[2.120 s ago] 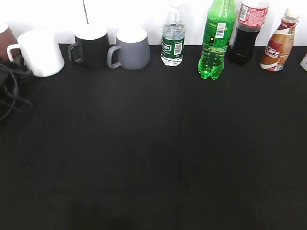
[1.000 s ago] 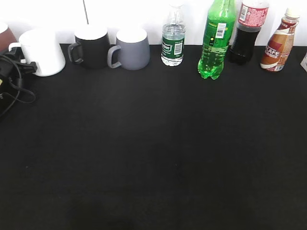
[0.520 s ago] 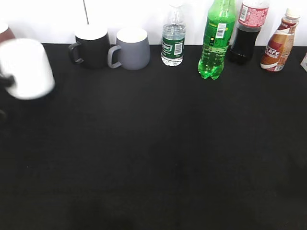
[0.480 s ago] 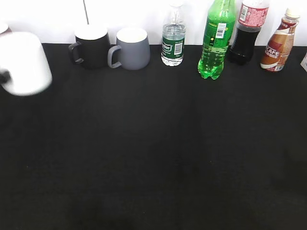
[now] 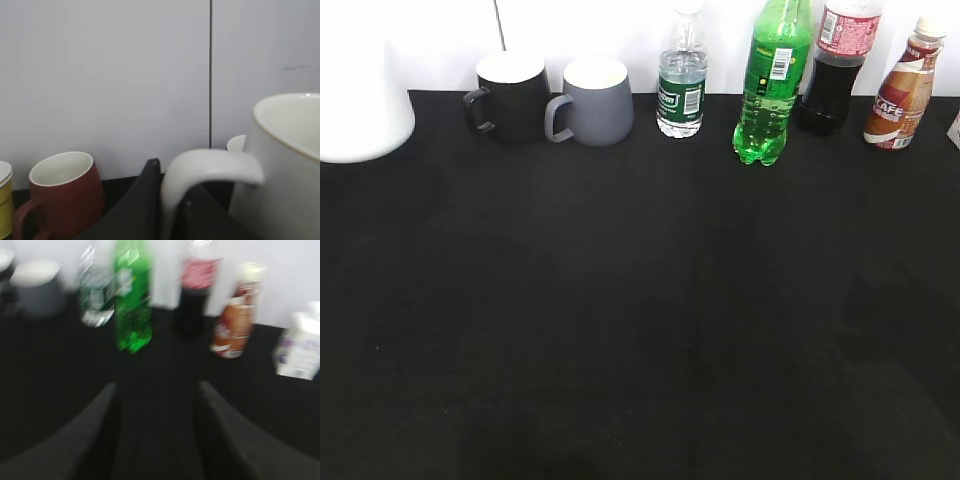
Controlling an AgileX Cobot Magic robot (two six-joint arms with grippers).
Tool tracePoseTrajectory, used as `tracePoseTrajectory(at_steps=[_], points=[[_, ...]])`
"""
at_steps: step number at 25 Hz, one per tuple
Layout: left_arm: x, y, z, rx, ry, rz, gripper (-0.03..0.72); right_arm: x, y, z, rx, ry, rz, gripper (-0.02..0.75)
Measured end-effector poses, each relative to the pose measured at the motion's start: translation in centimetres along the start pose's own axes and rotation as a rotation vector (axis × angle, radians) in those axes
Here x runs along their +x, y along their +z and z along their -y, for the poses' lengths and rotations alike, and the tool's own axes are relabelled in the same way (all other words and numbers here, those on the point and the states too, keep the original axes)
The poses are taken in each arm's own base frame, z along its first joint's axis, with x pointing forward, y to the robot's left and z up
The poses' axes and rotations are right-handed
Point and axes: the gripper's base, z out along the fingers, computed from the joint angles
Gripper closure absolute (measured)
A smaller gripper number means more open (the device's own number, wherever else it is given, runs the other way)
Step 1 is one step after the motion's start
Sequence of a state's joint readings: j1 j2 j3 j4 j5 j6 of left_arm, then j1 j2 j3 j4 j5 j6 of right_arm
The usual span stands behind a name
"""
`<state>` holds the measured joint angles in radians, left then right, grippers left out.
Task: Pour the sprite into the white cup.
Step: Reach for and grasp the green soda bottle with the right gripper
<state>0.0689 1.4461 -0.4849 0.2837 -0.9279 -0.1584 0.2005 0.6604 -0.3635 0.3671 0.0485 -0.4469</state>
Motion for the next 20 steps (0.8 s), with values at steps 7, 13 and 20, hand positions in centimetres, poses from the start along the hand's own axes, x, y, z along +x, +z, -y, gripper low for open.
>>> tracePoseTrajectory(at_steps=[7, 13, 20], points=[[-1.5, -0.6, 0.4, 0.035, 0.003, 0.046, 0.652, 3.1, 7.4, 0.5, 0.071, 0.057, -0.145, 0.438], [-1.3, -0.6, 0.7, 0.061, 0.027, 0.019, 0.652, 5.8, 13.3, -0.3, 0.086, -0.076, 0.041, 0.619], [-1.2, -0.7, 1.0, 0.094, 0.054, 0.013, 0.652, 14.4, 19.7, -2.7, -0.095, -0.068, -0.02, 0.598]])
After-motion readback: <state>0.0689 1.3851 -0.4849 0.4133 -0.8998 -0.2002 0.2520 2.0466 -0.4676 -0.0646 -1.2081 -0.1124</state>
